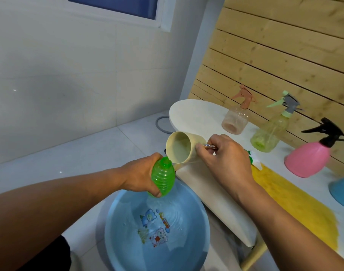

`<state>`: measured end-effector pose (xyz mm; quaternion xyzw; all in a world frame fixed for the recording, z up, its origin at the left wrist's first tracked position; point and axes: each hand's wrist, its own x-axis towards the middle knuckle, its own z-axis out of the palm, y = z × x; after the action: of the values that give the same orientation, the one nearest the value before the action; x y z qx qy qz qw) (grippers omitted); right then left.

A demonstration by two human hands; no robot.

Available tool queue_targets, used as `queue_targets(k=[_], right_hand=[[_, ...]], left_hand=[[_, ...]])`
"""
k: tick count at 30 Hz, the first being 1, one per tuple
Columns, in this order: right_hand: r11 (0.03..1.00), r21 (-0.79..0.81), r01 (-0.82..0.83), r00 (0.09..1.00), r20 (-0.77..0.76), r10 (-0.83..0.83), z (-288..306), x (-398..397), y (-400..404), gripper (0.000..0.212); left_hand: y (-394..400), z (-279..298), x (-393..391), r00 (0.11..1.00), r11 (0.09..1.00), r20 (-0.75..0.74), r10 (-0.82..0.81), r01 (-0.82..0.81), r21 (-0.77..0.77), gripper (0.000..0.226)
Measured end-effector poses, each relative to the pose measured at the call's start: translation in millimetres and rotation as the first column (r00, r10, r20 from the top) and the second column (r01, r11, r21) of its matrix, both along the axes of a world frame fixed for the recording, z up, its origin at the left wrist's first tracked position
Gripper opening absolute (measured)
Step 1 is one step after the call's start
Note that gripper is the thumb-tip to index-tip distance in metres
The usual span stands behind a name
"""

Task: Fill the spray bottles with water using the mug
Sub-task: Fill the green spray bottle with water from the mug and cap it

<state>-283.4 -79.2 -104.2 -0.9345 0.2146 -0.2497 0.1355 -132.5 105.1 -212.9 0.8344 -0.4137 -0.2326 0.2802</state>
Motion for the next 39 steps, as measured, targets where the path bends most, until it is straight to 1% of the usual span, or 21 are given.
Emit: queue_targets(k=[12,28,32,39], right_hand=[[1.000,-0.029,-0.010,1.000,-0.002,0.010,0.5,-0.2,1.5,0.036],[0.995,-0.095,-0.040,0.999,0.007,0.040,1.4,-0.7,4.5,0.034],[0.991,-0.129,-0.042,0.999,-0.003,0.042,1.5,-1.0,5.1,0.034],[0.963,-0.264,-0.050,0.998,0.020,0.057,0.4,-2.0,6.1,0.035]], left_hand=[[-0.8,0.5,-0.7,1.000,1.000,0.002,-0.008,0.008,-0.006,0.098],[-1.4,0.1,-0.3,1.000,1.000,-0.005,-0.017,0.017,-0.024,0.094],[-1.9,0.4,-0.2,1.000,1.000,0.005,-0.014,0.015,-0.020,0.095],[-1.2,0.8,-1.0,1.000,0.999,0.009,-0.020,0.020,-0.025,0.094]])
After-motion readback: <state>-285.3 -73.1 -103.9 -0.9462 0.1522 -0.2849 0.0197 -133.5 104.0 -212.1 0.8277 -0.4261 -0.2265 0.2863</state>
